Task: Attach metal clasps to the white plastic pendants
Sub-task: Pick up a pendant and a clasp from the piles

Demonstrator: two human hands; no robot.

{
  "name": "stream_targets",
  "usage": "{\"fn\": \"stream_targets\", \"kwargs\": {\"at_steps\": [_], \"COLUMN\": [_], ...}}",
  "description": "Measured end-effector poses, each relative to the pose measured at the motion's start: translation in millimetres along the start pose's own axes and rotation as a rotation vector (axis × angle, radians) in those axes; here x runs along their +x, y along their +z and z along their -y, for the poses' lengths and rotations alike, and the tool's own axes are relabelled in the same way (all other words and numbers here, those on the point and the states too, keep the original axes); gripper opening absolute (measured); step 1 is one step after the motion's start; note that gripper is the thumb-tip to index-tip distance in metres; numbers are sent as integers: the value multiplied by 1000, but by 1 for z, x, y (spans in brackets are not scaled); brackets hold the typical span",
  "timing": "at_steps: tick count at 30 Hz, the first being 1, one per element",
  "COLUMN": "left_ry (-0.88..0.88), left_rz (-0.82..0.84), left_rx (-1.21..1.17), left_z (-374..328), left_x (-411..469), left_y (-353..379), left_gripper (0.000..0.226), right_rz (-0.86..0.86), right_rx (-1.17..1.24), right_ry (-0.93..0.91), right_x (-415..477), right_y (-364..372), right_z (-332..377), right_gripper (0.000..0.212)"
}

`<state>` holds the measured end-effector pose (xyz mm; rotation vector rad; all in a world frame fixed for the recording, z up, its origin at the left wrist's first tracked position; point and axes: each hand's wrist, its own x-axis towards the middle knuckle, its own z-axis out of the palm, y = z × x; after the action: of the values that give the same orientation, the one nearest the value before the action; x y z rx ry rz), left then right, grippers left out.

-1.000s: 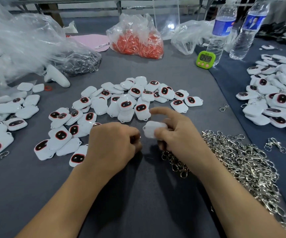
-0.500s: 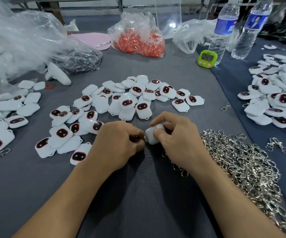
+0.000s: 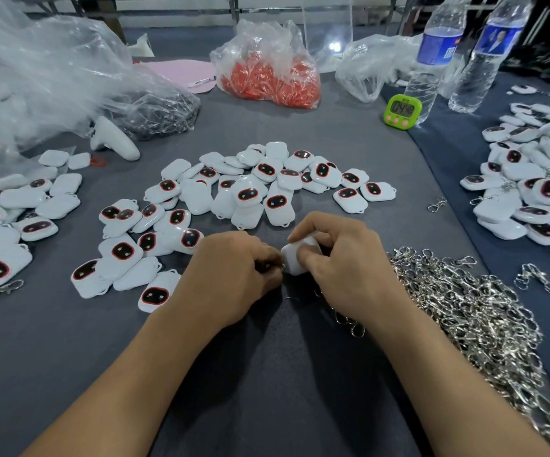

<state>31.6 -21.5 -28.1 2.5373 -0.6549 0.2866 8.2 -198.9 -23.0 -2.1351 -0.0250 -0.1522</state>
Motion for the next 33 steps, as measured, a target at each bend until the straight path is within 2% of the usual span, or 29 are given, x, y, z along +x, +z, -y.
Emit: {"fn": "stream_targets", "kwargs": {"at_steps": [6, 9, 13, 17, 21, 25, 27, 29, 31, 33], "left_ry": [43, -31, -174, -235, -264, -311, -311, -264, -181, -79], "left_rz": [-81, -161, -179, -175, -74, 19, 99, 141, 61, -89], "left_rx": [180, 175, -47, -434, -652, -802, -735, -559, -382, -214], "left_z": [-7, -12, -12, -8, -5, -6, -5, -2, -4, -8], "left_x": [-4, -4, -4, -4, 2, 4, 3, 2, 0, -2], "left_y": [1, 1, 1, -1, -4, -5, -7, -9, -10, -8], "left_gripper": [6, 9, 8, 17, 17, 9, 10, 16, 20, 25], "right_rz": [8, 30, 41, 44, 91, 118, 119, 97, 62, 37], "right_rx": [36, 249, 425, 612, 757, 786, 763, 735, 730, 754], "right_ry": [45, 153, 222, 295, 393, 400, 379, 359, 348, 347], "right_x": [0, 2, 6, 9, 10, 9, 7, 5, 4, 4], "right_y": [2, 2, 2, -5, -12, -14, -14, -11, -7, -4], "right_z": [-2, -3, -4, -3, -2, 0, 1, 2, 3, 5], "right_gripper": [18, 17, 21, 20, 22, 21, 22, 23, 22, 20]}}
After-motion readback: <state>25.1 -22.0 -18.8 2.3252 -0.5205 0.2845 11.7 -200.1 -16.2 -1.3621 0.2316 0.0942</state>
